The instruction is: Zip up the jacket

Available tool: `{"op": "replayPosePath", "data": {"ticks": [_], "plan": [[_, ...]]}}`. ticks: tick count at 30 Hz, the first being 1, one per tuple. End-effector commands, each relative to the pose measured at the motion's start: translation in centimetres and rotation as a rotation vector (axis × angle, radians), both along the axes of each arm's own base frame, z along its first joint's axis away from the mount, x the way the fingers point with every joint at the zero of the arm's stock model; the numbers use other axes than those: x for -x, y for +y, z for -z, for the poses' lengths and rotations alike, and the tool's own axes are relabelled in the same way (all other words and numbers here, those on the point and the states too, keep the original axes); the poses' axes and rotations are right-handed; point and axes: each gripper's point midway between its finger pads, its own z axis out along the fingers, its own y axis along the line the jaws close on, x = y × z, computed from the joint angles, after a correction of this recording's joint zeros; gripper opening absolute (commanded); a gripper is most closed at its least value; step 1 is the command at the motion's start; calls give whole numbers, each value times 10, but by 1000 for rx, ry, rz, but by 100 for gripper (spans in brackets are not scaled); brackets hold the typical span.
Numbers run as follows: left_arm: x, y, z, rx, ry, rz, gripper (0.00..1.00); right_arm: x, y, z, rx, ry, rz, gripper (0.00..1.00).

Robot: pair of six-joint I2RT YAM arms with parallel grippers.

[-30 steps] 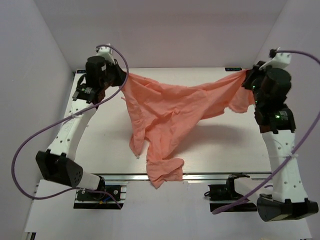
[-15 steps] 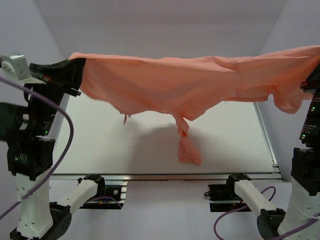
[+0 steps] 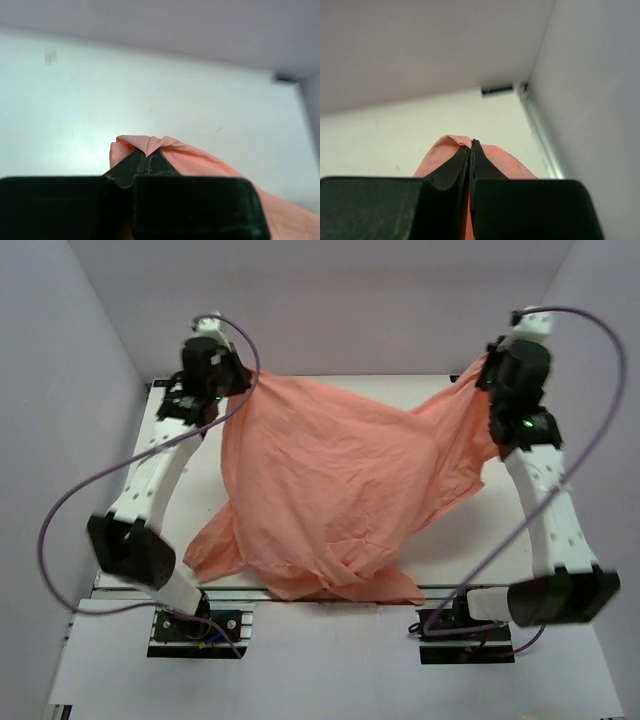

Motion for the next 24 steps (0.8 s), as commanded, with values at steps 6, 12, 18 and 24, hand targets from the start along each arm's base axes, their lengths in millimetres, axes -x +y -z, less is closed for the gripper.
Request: {"op": "replayPosePath", "data": {"ticks": [6,12,18,24], "plan": [[-60,23,138,8,315,-40,12,-89,40,136,2,268,-189,0],[-81,16,171,4,399,30,92,-112,44,186,-15,392,-193,0],[-51,15,151,13,398,48,98,-98,35,191,-14,443,-139,76],[43,-44,136,-61,413,132,98,-57,14,201,-64,473,-2,89]]}}
